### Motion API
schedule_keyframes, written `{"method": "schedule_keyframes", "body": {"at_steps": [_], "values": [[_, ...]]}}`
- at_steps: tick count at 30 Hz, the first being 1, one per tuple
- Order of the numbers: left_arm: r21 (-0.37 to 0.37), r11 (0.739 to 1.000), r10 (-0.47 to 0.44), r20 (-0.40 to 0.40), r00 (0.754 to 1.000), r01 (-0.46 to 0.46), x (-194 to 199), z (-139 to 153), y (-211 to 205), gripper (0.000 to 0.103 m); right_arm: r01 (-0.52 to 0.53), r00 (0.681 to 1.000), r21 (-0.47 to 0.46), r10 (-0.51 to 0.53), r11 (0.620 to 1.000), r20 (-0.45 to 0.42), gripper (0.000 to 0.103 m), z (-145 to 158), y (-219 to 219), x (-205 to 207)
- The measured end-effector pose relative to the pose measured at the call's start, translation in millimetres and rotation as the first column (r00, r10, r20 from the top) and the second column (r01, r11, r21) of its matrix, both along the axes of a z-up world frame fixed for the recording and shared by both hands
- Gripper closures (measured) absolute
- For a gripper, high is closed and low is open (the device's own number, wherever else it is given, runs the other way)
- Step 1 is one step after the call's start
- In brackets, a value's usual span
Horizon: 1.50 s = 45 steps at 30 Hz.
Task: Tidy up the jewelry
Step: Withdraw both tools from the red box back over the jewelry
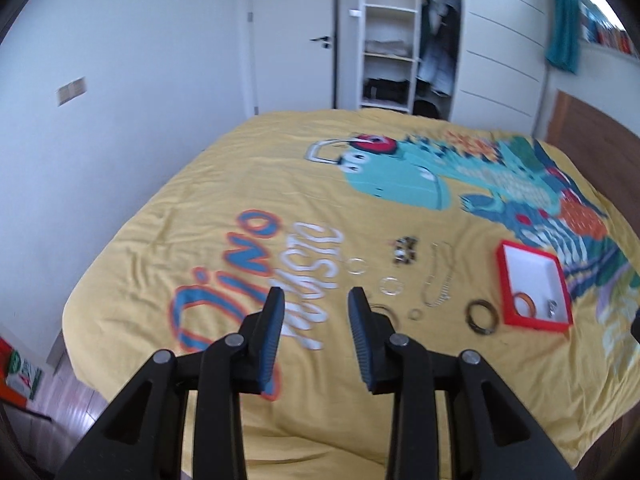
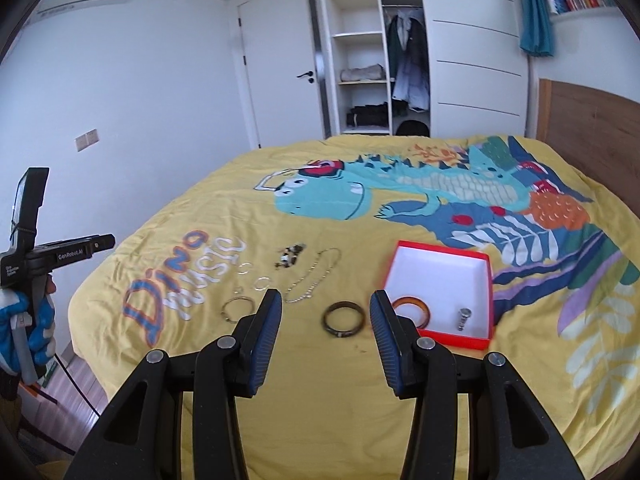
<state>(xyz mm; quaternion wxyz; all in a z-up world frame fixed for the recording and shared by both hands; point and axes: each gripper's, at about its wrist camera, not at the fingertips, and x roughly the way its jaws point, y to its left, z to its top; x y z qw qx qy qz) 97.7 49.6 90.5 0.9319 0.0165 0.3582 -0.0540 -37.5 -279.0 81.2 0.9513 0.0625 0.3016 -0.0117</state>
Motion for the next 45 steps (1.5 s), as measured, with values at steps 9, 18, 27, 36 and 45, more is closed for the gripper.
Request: {"method": "schedule_keyframes", "body": {"at_steps": [9,18,27,36,45], "values": [[-0.06,0.994,0.091,-0.059,0.994,-0.095,4,-30,65,0.072,0.006,1.0,0.008,-0.006,1.0,-0.017,0.057,-6,8,4],[-0.058,0.993,0.1,-0.108,0.989,-0.107,24,-62,69,0.072,0.023,0.997,0.028,-0.021,0.999,-0.077,0.057,-33,6,29],[-0.043,0.996,0.07,-0.167,0.983,-0.078,47,-94,46,0.071,0.041,0.991,0.05,-0.034,0.998,-0.132,0.057,-60,-4,51],[-0.034,0.998,0.043,-0.215,0.976,-0.051,65,-122,27,0.072,0.046,0.981,0.075,-0.03,0.996,-0.193,0.057,-94,-13,75],[-0.027,1.0,0.004,-0.236,0.972,-0.01,83,-142,3,0.071,0.022,0.972,0.087,-0.001,0.996,-0.235,0.057,-121,-16,104]]}}
